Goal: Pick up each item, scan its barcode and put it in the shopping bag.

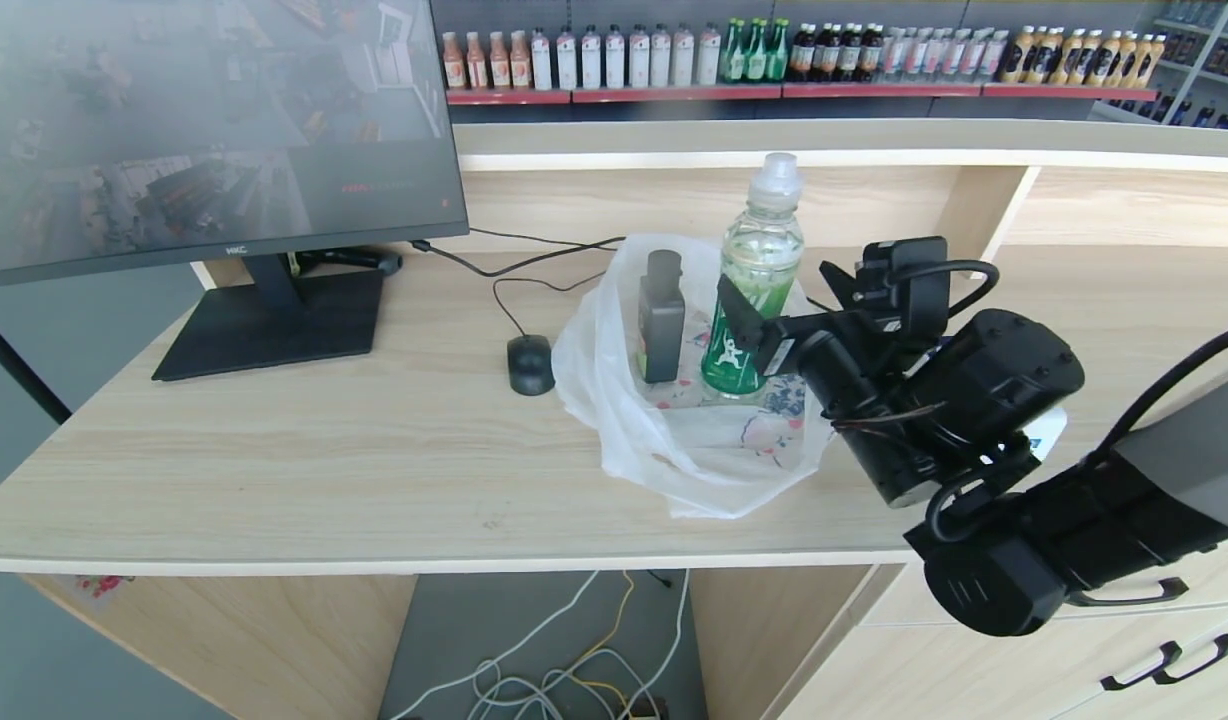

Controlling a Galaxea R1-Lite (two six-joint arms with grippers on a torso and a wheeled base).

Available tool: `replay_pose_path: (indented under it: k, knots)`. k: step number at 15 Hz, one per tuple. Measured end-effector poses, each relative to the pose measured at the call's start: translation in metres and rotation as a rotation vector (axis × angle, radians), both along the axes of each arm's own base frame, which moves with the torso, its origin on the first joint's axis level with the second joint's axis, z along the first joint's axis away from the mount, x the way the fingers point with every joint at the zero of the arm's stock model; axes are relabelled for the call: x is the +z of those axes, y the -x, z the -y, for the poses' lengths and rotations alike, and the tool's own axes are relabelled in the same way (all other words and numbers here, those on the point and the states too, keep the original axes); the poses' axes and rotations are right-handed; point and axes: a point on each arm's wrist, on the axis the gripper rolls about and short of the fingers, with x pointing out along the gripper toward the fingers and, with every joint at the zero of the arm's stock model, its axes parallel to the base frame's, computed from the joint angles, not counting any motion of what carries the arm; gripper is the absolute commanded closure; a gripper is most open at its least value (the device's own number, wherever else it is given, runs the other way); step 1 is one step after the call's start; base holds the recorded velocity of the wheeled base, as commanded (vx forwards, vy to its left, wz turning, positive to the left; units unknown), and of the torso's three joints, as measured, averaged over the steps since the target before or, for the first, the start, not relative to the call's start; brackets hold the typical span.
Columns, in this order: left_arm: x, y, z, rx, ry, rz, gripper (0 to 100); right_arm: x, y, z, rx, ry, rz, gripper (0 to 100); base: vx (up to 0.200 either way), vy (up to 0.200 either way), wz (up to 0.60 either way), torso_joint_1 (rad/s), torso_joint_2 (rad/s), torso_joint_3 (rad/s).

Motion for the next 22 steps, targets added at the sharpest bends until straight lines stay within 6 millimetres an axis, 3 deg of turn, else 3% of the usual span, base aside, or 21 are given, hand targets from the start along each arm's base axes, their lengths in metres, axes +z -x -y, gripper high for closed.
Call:
replay_pose_path:
  k: [5,8,15,19,22]
  knots:
    - [0.000,0.000,0.000,0.000,0.000,0.000,0,0.023,0.052,0.024,0.022,-0.007,0.014,0,0.000,0.000,0.00,0.000,0.00,0.000]
    - [0.000,0.000,0.000,0.000,0.000,0.000,0,0.027,0.085,0.044,0.022,-0.002,0.003,0,0.000,0.000,0.00,0.000,0.00,0.000]
    - [0.000,0.000,0.000,0.000,0.000,0.000,0,-0.001,0.194,0.112,0.022,0.025,-0.061,0,0.000,0.000,0.00,0.000,0.00,0.000]
    - [0.000,0.000,0.000,0.000,0.000,0.000,0,-0.003,0.221,0.129,0.030,-0.025,-0.061,0,0.000,0.000,0.00,0.000,0.00,0.000]
    - [0.000,0.000,0.000,0.000,0.000,0.000,0,-0.022,0.232,0.135,0.039,0.053,-0.221,0,0.000,0.000,0.00,0.000,0.00,0.000]
